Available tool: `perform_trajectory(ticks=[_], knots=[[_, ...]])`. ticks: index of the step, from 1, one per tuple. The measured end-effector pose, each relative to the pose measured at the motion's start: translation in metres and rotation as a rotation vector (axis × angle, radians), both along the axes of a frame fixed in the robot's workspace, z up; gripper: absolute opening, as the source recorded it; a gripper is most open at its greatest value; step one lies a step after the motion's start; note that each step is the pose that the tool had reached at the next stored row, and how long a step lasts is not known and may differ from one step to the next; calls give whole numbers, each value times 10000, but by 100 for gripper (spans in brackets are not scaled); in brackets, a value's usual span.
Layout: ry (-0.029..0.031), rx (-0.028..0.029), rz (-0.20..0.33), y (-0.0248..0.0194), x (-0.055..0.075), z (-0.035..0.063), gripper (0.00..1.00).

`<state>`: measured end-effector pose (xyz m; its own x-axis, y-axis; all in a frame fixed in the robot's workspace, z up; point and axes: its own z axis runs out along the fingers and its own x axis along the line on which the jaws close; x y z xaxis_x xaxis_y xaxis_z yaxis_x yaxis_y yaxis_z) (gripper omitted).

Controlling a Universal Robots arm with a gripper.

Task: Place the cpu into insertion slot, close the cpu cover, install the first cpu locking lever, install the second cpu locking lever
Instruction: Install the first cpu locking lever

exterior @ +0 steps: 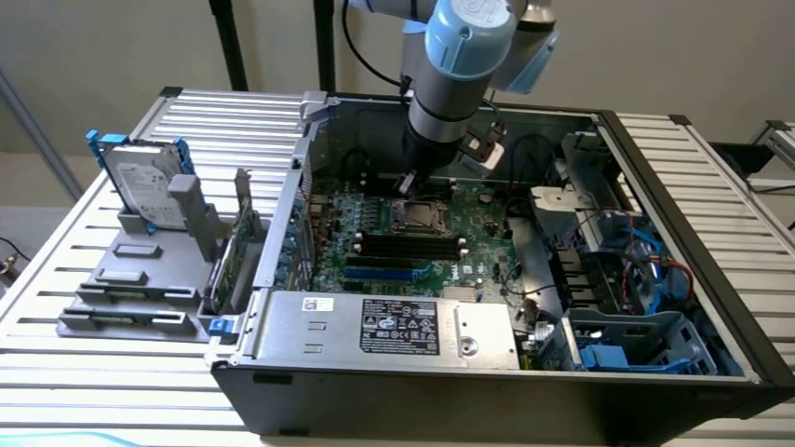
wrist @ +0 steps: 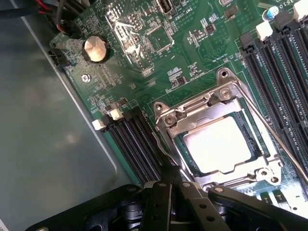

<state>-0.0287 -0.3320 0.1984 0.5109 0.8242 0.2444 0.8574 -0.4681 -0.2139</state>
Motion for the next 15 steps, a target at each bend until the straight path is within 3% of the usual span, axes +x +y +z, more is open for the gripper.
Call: perform_trajectory(ticks=[9, 15], knots=[[31, -11, 0, -1, 114, -1, 11], [43, -12, 2, -44, 135, -11, 11]])
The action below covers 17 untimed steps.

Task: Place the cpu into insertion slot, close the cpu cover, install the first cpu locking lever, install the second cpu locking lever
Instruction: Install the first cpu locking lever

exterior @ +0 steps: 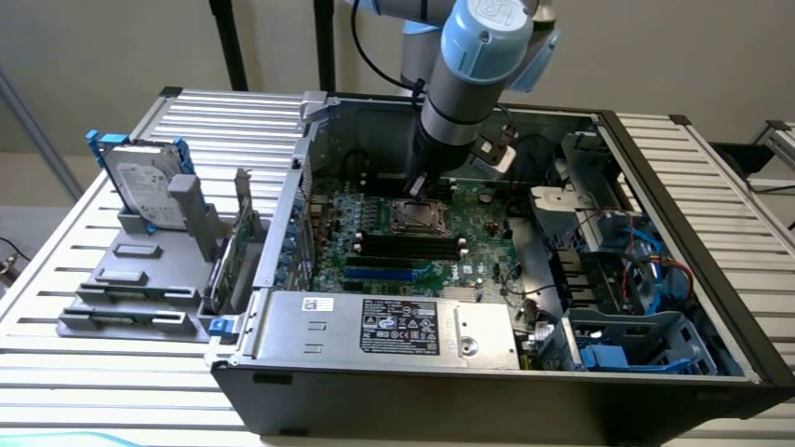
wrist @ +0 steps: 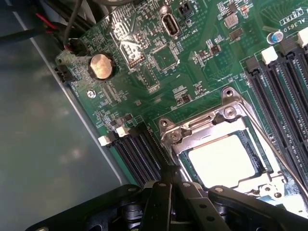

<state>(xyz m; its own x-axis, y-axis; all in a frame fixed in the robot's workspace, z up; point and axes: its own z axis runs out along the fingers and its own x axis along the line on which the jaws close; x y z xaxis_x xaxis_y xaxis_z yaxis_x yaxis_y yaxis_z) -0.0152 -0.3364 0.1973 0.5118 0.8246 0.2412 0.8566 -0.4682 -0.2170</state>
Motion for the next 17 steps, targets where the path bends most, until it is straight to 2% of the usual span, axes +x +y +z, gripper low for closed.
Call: perform_trajectory(ticks=[3, 11, 17], knots=[[-2, 4, -2, -3, 2, -5, 11], [12, 55, 4, -3, 4, -11, 11], [18, 85, 9, -8, -97, -4, 11]])
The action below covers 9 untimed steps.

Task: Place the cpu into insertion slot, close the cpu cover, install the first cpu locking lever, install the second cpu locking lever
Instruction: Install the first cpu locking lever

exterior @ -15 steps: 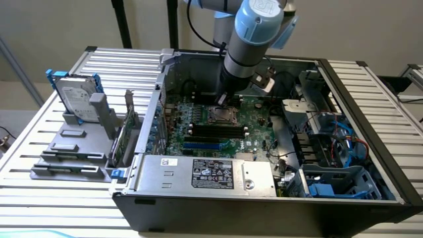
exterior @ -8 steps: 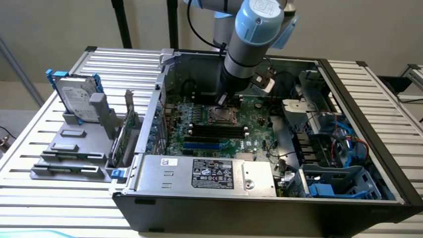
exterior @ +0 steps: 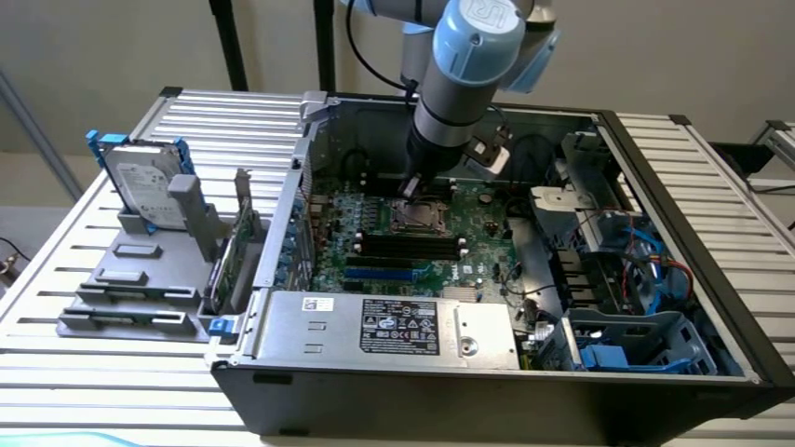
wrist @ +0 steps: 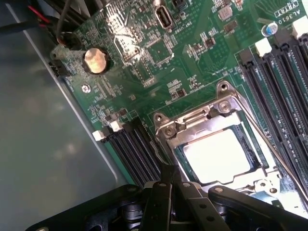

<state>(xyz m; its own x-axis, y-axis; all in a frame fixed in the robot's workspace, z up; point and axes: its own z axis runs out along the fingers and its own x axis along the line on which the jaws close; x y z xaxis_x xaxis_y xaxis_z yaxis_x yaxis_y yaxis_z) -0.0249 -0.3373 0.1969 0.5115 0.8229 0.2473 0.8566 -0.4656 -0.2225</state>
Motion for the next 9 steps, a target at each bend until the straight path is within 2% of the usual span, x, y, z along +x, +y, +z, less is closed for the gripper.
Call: perform_trajectory(ticks=[3, 9], knots=[[2, 18, 0, 1, -18, 8, 11], [4, 17, -1, 20, -19, 14, 11]])
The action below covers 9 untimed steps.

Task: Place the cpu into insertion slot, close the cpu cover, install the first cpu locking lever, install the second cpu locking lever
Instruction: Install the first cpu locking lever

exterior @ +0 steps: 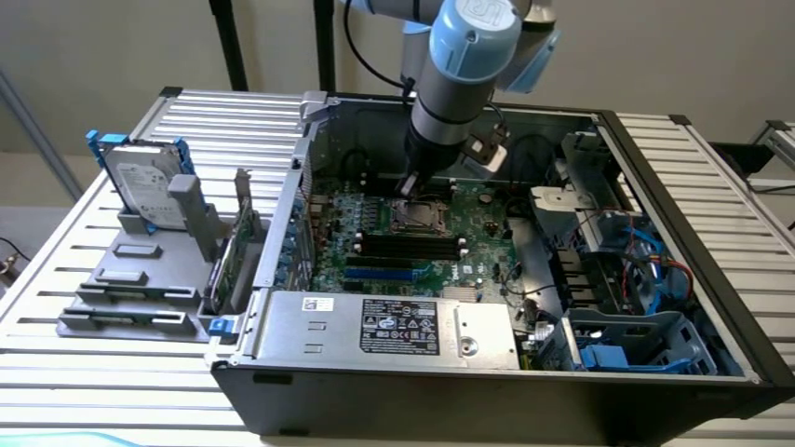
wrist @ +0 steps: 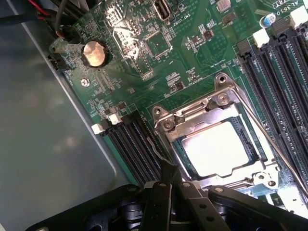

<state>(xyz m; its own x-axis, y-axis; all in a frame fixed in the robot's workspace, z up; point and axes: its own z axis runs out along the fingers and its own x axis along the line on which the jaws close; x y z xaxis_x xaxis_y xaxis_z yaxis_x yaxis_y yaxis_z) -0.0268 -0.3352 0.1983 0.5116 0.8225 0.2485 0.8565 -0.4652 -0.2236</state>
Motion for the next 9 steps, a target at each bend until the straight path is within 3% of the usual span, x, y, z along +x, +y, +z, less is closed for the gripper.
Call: perform_trajectory(ticks=[9], knots=[[1, 0, 1, 7, 37, 0, 11]])
